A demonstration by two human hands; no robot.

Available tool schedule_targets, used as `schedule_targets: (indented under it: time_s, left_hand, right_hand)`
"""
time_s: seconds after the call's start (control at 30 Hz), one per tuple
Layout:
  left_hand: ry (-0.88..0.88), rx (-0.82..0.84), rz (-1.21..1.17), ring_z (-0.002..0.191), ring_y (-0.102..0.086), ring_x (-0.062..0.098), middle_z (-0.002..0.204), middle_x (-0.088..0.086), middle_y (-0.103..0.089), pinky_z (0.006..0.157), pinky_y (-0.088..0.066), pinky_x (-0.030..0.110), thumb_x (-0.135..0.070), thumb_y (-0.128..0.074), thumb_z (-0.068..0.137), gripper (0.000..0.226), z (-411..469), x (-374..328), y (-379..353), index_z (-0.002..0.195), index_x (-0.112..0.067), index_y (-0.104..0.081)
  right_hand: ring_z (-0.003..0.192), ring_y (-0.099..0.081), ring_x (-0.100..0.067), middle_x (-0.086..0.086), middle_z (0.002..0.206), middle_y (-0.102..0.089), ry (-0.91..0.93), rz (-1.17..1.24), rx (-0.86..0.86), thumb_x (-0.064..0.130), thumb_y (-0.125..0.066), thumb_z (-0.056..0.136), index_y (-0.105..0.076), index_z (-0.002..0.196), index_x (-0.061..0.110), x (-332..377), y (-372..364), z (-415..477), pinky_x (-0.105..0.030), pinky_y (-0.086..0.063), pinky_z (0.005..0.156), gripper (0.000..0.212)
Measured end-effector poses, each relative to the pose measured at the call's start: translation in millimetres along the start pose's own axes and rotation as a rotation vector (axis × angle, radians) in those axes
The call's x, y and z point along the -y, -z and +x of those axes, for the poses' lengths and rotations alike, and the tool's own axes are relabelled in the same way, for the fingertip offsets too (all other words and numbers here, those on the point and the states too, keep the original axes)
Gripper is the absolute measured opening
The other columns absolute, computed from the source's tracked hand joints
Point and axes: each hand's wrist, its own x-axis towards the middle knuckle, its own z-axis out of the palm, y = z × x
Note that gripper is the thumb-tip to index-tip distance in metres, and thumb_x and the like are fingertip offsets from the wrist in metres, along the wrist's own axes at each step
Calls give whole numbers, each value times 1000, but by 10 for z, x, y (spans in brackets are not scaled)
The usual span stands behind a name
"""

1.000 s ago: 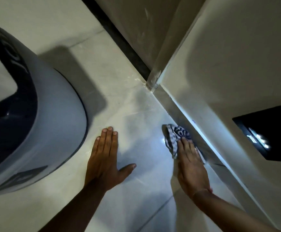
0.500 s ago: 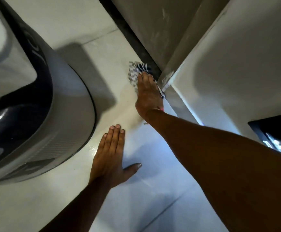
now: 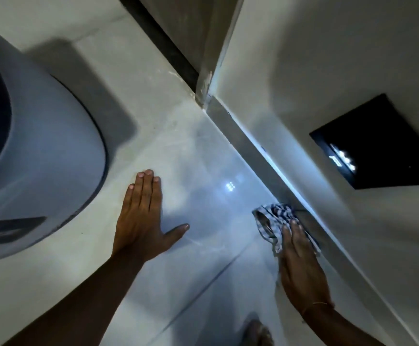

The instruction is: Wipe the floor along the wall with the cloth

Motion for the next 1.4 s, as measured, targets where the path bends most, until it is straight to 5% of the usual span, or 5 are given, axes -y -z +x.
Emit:
schedule_targets:
  time_s: [0.23, 0.5, 0.73, 0.93, 1.4]
  left_hand:
    - [17, -31, 15, 156, -8, 39, 167, 24, -10, 127, -11, 50, -84, -41, 77, 121, -1, -109, -61, 157, 1, -12]
    - [24, -17, -4, 156, -6, 38, 167, 24, -9, 127, -11, 50, -84, -44, 74, 123, -28, -194, -27, 157, 1, -12]
    - [14, -77, 18, 156, -8, 38, 167, 25, -12, 127, -7, 49, -83, -43, 75, 120, -59, -381, -148, 157, 1, -14]
    - [-10, -39, 7, 156, -7, 37, 167, 24, -12, 127, -10, 50, -84, -46, 74, 123, -137, -432, -138, 157, 0, -13]
    - [29, -32, 11, 155, -10, 40, 166, 26, -13, 125, -11, 50, -85, -45, 67, 128, -103, -537, -142, 157, 2, -13]
  right_hand:
    - [144, -26, -32, -19, 155, -28, 331, -44, -80, 4, -39, 94, -28, 146, 0, 661, 186, 1452, -33, -11, 120, 53]
    - [148, -11, -29, -16, 159, -14, 10, -8, 30, 23, -33, 98, -15, 150, 6, 11, -2, -93, -48, -22, 118, 58]
    - [147, -16, -27, -13, 159, -19, 162, 14, -64, 18, -43, 94, -19, 149, 7, 467, 14, 976, -42, -17, 120, 61]
    - [147, -15, -32, -16, 159, -17, -26, 41, 88, 19, -37, 95, -15, 150, 6, -188, -52, -160, -49, -26, 115, 60]
    - [149, -6, -23, -8, 162, -11, 262, 66, -99, -8, -32, 83, -15, 151, 9, 1195, 244, 1811, -36, -8, 121, 72]
